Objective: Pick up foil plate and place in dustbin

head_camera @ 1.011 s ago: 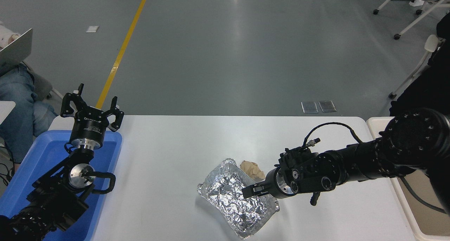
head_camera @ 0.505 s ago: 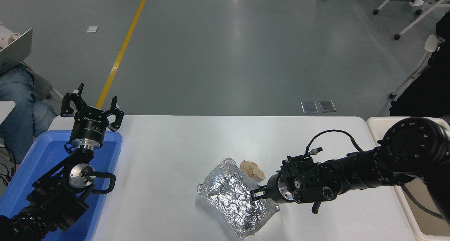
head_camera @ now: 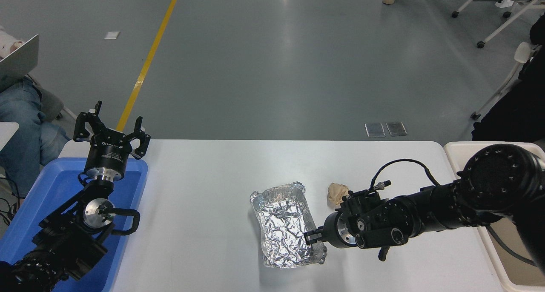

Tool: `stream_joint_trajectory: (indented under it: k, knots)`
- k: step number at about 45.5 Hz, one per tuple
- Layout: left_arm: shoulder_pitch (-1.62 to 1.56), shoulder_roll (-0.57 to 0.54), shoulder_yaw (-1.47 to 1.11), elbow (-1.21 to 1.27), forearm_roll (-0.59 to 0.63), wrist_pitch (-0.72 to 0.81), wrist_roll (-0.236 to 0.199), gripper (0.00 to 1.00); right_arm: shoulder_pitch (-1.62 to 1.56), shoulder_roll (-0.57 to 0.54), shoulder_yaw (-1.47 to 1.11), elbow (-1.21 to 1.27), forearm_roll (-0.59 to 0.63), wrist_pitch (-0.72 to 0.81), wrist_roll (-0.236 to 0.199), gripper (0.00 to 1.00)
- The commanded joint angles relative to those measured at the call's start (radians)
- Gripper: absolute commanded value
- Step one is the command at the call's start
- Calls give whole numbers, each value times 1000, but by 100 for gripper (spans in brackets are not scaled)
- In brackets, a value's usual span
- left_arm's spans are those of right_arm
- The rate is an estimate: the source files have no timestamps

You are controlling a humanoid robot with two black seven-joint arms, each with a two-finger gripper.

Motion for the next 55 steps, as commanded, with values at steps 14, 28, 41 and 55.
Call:
stream_joint_trajectory:
  k: [14, 28, 41, 55]
  knots:
    - [-1, 0, 0, 0, 0, 0, 0, 99, 158, 0, 56, 63, 4, 9, 12, 0]
    - [-1, 0, 0, 0, 0, 0, 0, 99, 295, -24, 59, 129, 6, 36, 73, 0]
    - [-1, 0, 0, 0, 0, 0, 0, 99, 453, -175, 66, 144, 26, 239, 75, 0]
    - [1, 0, 0, 0, 0, 0, 0, 99, 629, -342, 66, 146, 87, 472, 75, 0]
